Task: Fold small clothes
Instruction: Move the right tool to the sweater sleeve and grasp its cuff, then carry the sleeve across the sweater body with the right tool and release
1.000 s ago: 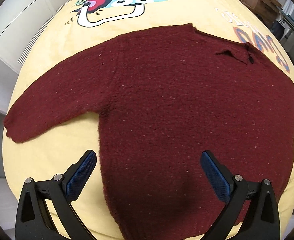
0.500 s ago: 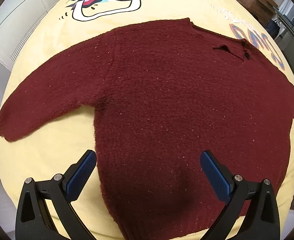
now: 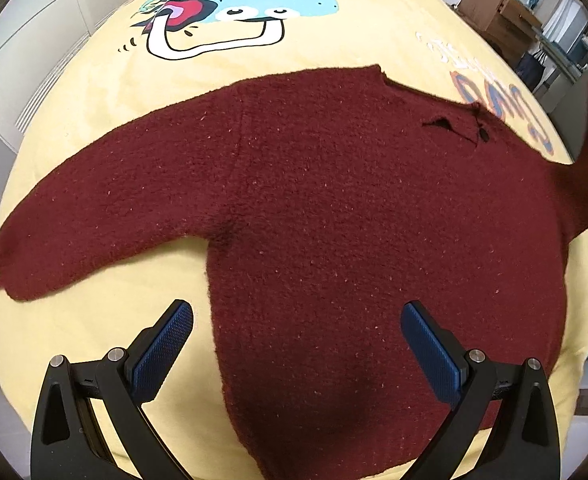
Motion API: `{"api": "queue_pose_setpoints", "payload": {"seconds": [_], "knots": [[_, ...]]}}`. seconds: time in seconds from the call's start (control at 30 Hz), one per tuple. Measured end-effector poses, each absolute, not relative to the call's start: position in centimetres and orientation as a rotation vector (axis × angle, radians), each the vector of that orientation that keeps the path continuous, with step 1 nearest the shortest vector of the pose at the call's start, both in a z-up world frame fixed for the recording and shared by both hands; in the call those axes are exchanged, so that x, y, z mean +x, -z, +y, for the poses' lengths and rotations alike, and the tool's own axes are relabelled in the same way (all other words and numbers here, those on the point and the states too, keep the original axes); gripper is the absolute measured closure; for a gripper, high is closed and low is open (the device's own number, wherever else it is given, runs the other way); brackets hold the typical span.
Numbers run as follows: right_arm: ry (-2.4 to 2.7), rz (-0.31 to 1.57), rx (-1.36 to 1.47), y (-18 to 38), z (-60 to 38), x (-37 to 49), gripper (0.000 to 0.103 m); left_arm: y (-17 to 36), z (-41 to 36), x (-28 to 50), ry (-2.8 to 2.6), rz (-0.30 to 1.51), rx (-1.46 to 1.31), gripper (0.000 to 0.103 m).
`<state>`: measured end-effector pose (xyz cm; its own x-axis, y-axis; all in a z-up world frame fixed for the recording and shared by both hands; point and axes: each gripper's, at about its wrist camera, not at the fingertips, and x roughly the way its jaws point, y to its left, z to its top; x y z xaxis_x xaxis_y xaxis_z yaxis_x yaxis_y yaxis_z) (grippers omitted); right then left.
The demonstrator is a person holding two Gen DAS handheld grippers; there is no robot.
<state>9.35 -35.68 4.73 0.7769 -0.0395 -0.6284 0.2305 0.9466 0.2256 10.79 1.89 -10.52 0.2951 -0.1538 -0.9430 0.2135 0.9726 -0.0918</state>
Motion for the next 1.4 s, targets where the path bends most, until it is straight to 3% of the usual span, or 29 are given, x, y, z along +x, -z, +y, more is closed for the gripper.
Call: {"api": "queue_pose_setpoints", "payload": {"seconds": [0.2, 0.5, 0.7, 0.77, 0.8, 0.83, 0.9, 1.17, 1.4], "knots": [[-0.007, 0.754, 0.262, -2.4, -26.2, 14.8, 0.091, 10.1, 3.2, 11.4, 0.251, 1.229, 0.059, 0.001], [-0.128, 1.062, 0.296, 12.4, -16.9, 16.2, 0.09, 11.3, 4.3, 12.1, 0.231, 1.249, 0.052, 0.001], [-0.12, 1.179, 0.273, 18.2, -14.2, 14.4, 0.085, 12.0, 4.4, 12.2, 0.232, 1.264, 0.062, 0.001], [-0.105, 1.193, 0.267, 18.7, -14.2, 14.1, 0.08, 12.2, 4.3, 12.2, 0.227, 1.265, 0.067, 0.001], [-0.099, 1.201, 0.264, 18.8, -14.2, 14.1, 0.069, 12.2, 4.3, 12.2, 0.225, 1.265, 0.067, 0.001], [-0.094, 1.21, 0.26, 18.8, -14.3, 14.1, 0.047, 12.2, 4.3, 12.2, 0.223, 1.265, 0.067, 0.001], [-0.087, 1.209, 0.258, 18.3, -14.5, 14.0, 0.024, 12.2, 4.1, 12.4, 0.218, 1.267, 0.068, 0.001], [-0.005, 1.242, 0.125, 15.9, -17.2, 12.1, 0.019, 11.1, 2.4, 12.3, 0.248, 1.243, 0.114, 0.001], [0.125, 1.239, 0.157, 16.1, -22.6, 7.6, 0.019, 9.4, -5.0, 12.8, 0.4, 1.188, 0.234, 0.001]]}}
